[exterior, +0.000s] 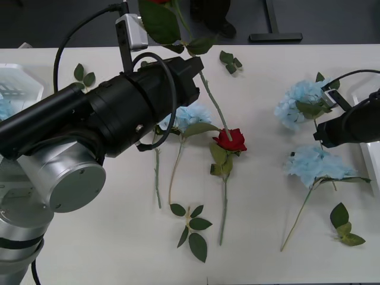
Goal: Place the red flowers into the right box and the blue flowers into the left box. If a person shows an open palm, hand one flower to the person first, then continue sorting.
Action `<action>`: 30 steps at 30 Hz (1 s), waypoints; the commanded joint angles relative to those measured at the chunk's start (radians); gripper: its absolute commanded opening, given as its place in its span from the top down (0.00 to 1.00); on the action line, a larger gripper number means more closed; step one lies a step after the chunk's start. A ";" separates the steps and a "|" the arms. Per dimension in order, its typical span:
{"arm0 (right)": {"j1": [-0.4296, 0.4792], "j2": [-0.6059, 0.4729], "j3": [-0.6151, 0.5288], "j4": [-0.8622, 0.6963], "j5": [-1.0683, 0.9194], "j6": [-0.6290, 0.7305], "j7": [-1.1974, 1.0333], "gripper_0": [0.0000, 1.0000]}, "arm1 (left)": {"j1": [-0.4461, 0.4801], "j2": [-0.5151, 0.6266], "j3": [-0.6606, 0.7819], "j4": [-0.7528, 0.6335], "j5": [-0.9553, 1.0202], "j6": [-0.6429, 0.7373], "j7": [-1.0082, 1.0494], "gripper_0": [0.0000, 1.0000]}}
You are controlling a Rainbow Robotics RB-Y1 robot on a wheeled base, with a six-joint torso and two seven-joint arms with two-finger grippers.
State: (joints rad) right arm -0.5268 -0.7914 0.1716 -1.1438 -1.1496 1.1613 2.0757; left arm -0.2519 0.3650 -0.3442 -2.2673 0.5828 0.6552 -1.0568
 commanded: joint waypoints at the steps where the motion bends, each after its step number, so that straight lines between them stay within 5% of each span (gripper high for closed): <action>1: -0.041 -0.034 0.082 -0.005 0.016 -0.068 -0.039 0.95 | -0.064 -0.037 -0.018 0.008 -0.024 -0.022 -0.029 1.00; 3: -0.041 -0.034 0.092 -0.005 0.016 -0.091 -0.040 0.62 | -0.072 -0.035 -0.019 0.017 -0.031 -0.040 -0.025 1.00; 5: -0.041 -0.034 0.092 -0.005 0.016 -0.092 -0.042 0.39 | -0.078 -0.031 -0.019 0.023 -0.032 -0.048 -0.020 1.00; 8: -0.041 -0.034 0.094 -0.005 0.016 -0.092 -0.034 0.27 | -0.086 -0.024 -0.021 0.032 -0.037 -0.048 -0.025 1.00; 17: -0.056 -0.077 0.075 -0.013 -0.085 -0.063 0.009 0.03 | -0.096 -0.015 -0.035 0.048 -0.047 -0.049 -0.026 1.00; 30: -0.098 -0.213 -0.004 -0.020 -0.636 0.247 0.198 0.02 | -0.096 -0.015 -0.042 0.051 -0.051 -0.049 -0.023 1.00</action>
State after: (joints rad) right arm -0.5756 -0.9460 0.1826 -1.1434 -1.6830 1.3706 2.2066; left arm -0.3070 0.3505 -0.3653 -2.2075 0.5423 0.6236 -1.0568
